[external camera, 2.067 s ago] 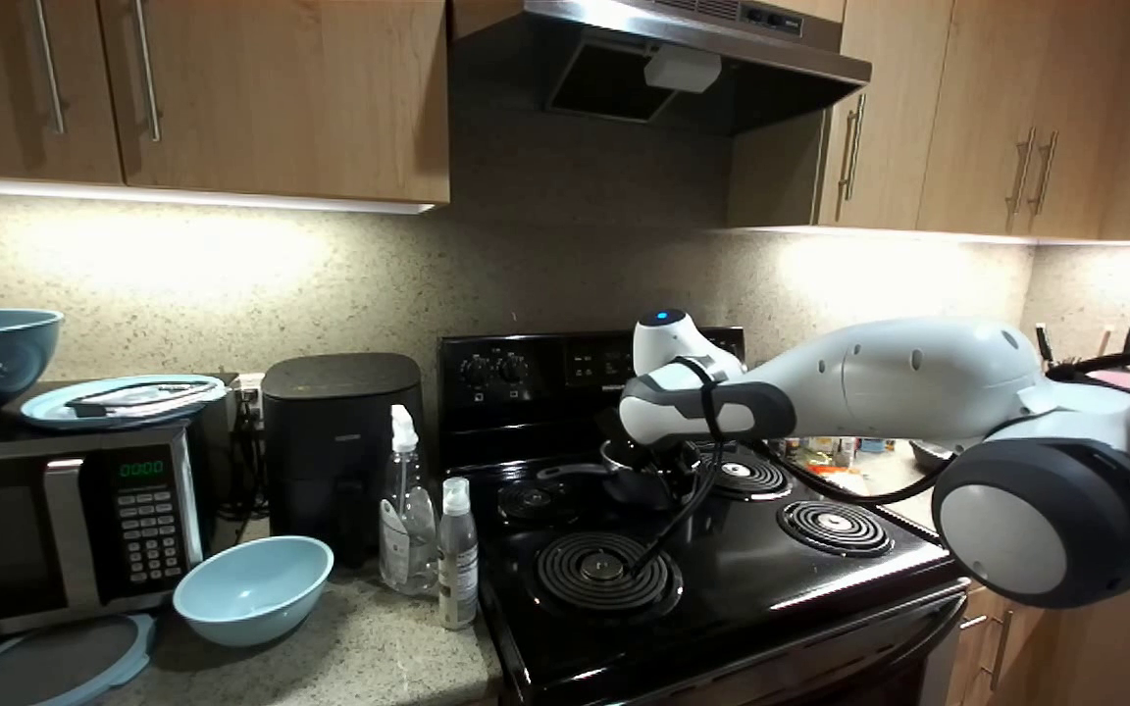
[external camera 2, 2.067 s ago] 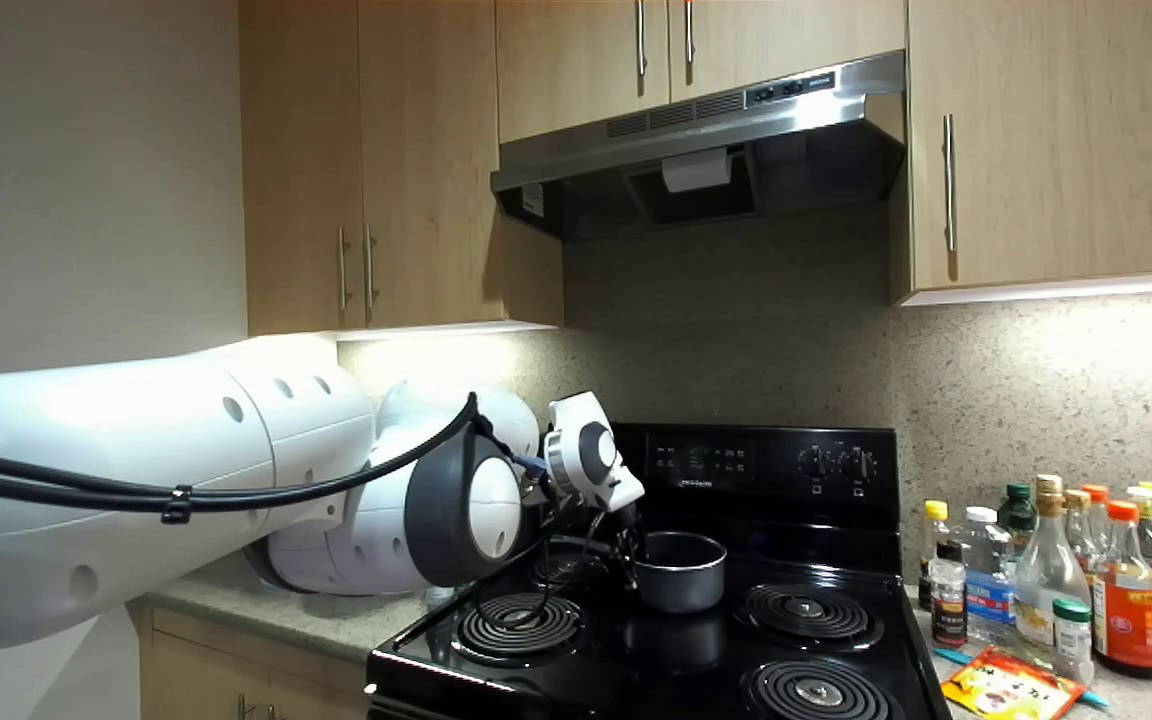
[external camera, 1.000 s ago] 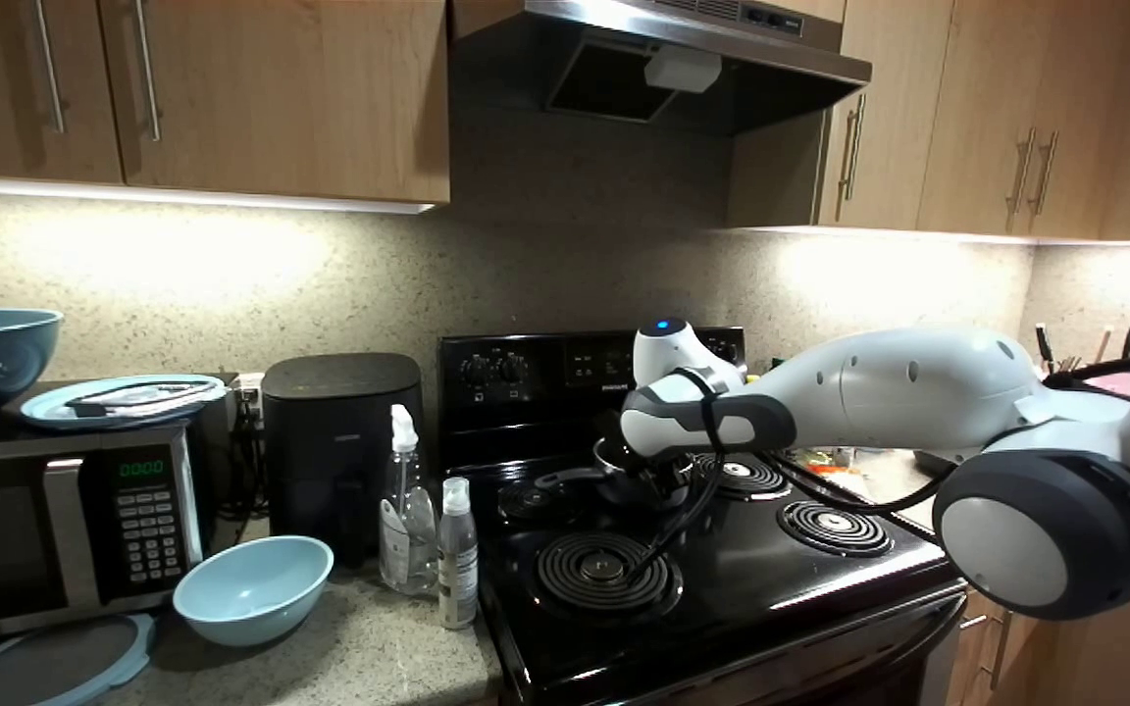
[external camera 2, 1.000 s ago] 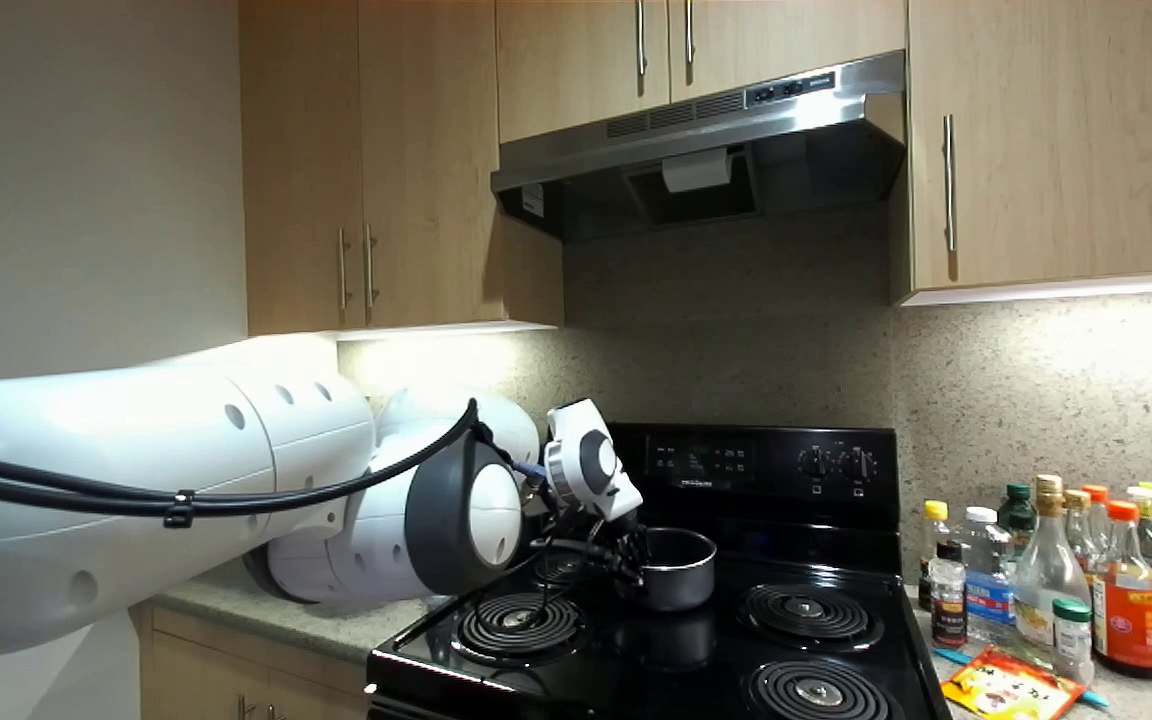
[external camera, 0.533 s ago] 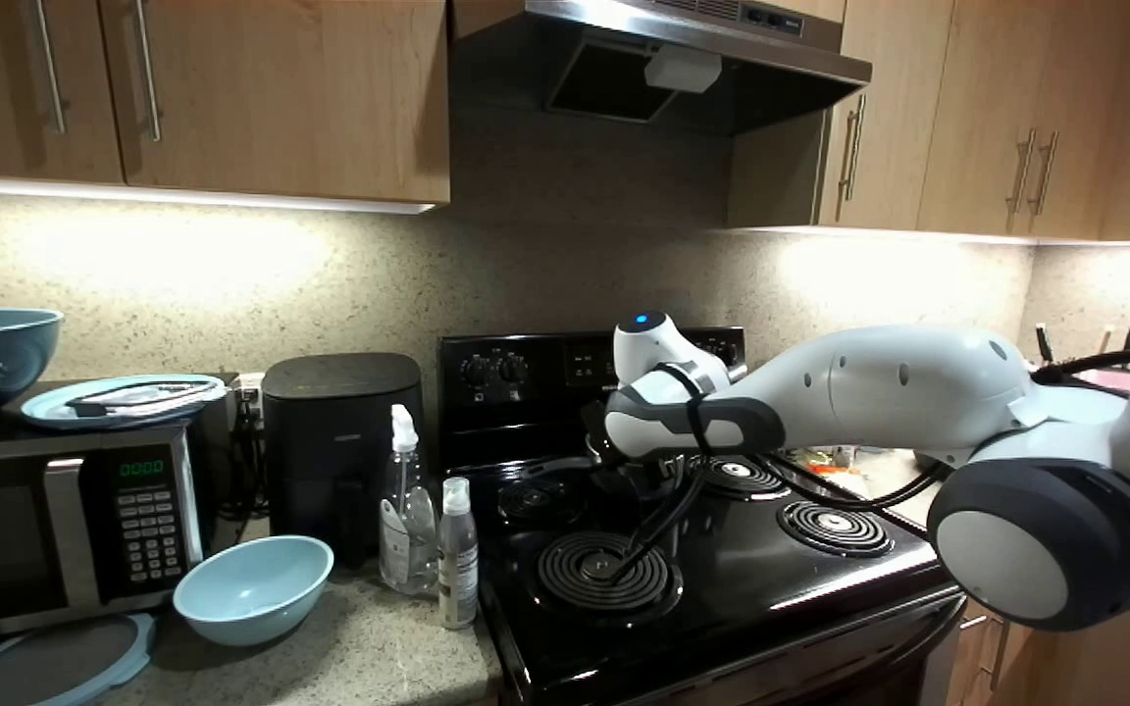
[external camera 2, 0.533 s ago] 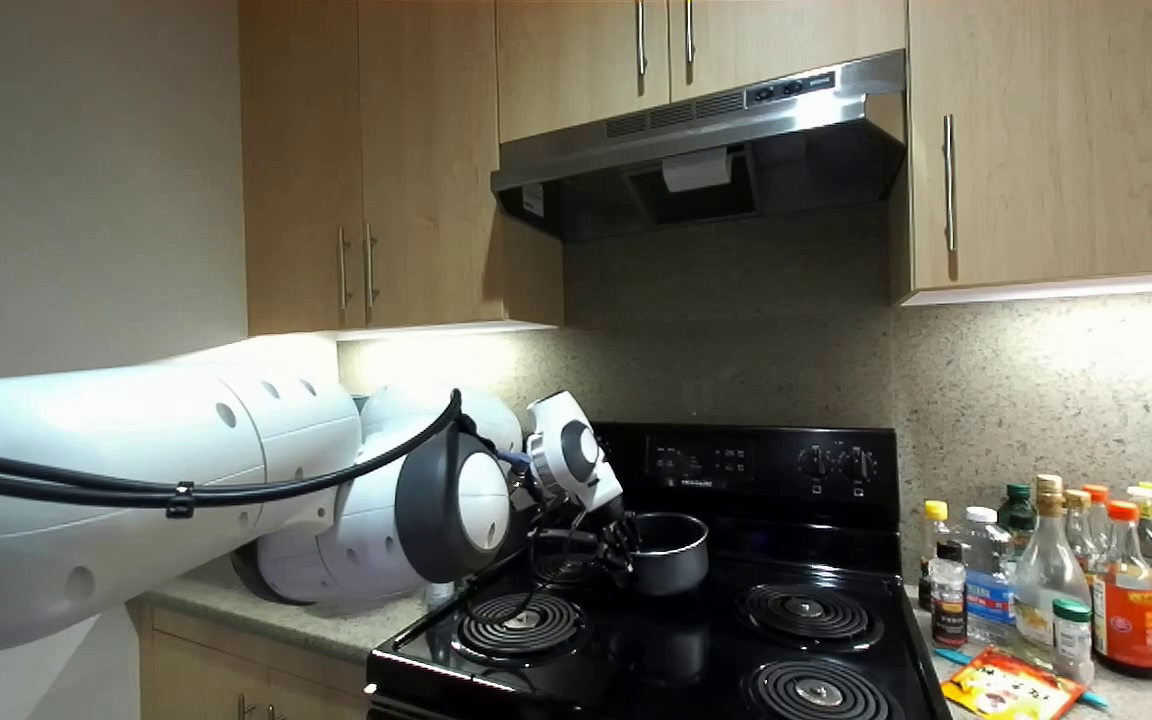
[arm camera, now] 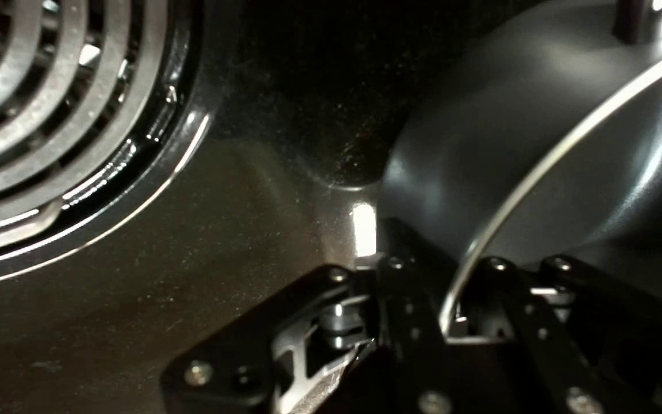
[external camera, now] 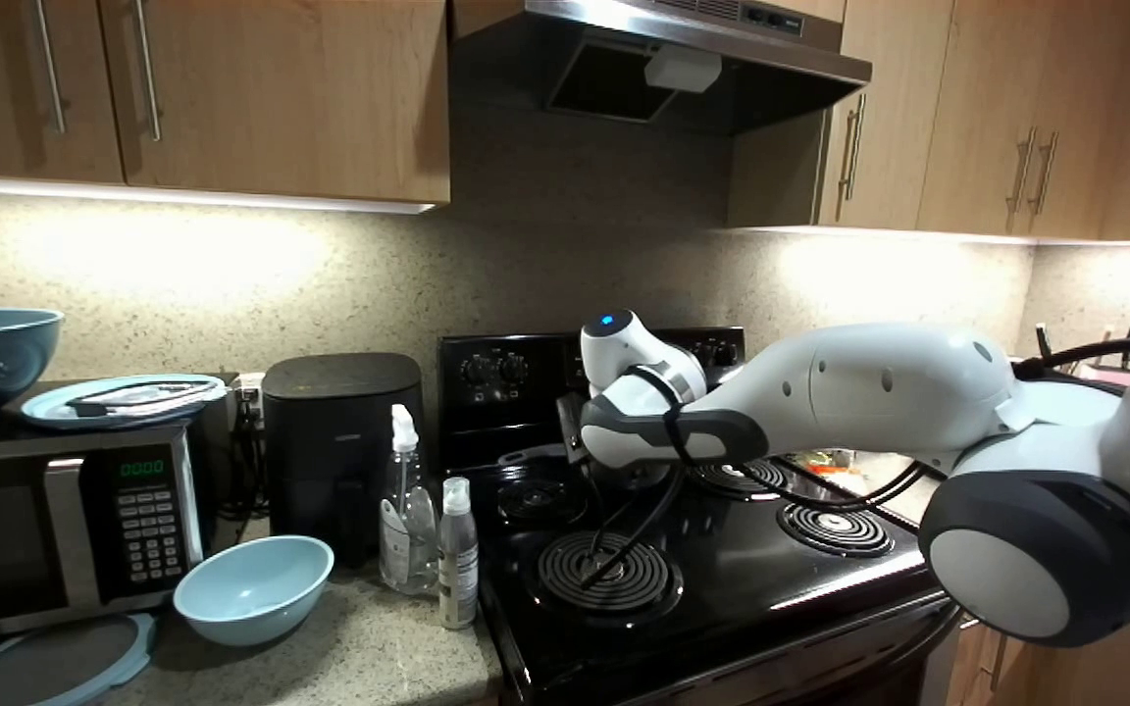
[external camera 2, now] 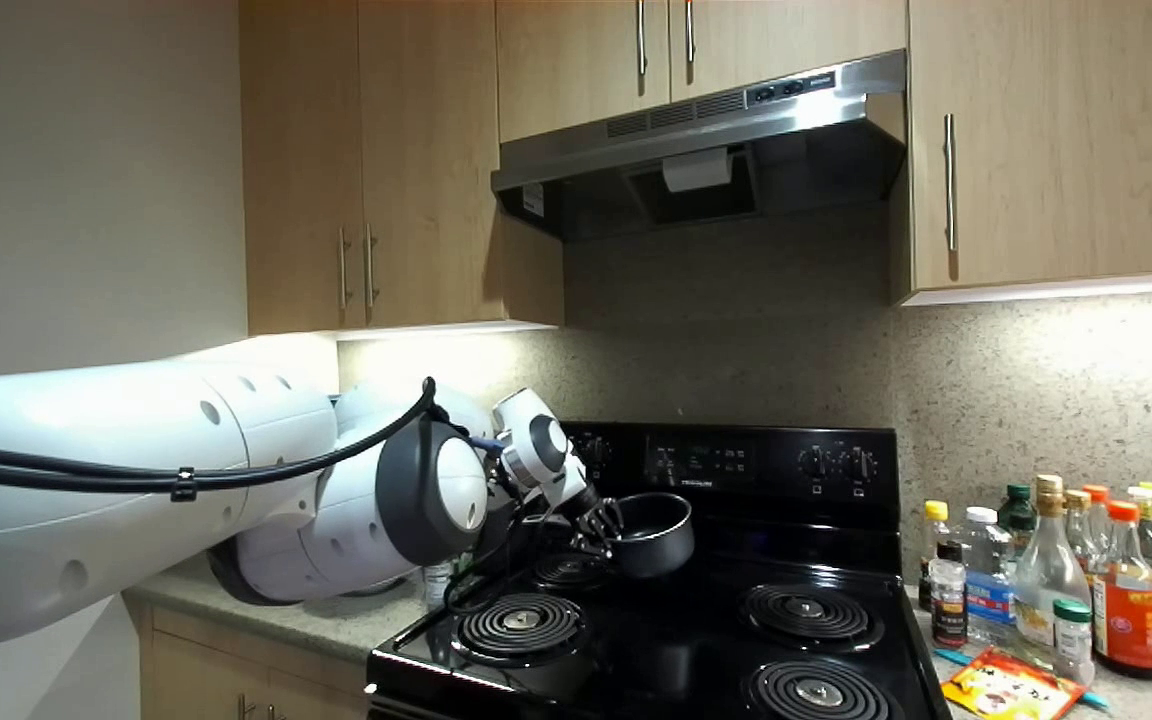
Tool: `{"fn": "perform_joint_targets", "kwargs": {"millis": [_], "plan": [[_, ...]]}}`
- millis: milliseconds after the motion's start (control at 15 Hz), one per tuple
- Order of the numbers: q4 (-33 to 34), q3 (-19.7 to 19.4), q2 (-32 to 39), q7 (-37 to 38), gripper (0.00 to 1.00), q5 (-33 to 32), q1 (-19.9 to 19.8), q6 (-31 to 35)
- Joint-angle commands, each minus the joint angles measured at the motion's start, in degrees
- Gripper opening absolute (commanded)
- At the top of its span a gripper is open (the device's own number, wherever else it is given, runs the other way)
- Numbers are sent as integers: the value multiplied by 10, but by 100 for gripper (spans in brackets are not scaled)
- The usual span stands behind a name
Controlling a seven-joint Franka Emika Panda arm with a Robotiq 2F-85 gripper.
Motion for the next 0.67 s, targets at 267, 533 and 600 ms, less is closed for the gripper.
{"fn": "perform_joint_targets", "kwargs": {"millis": [267,533,600], "plan": [[0,4,-21,119,2,2,-15,-68],[1,17,-21,197,2,14,-41,-89],[1,18,-19,217,2,16,-48,-88]]}}
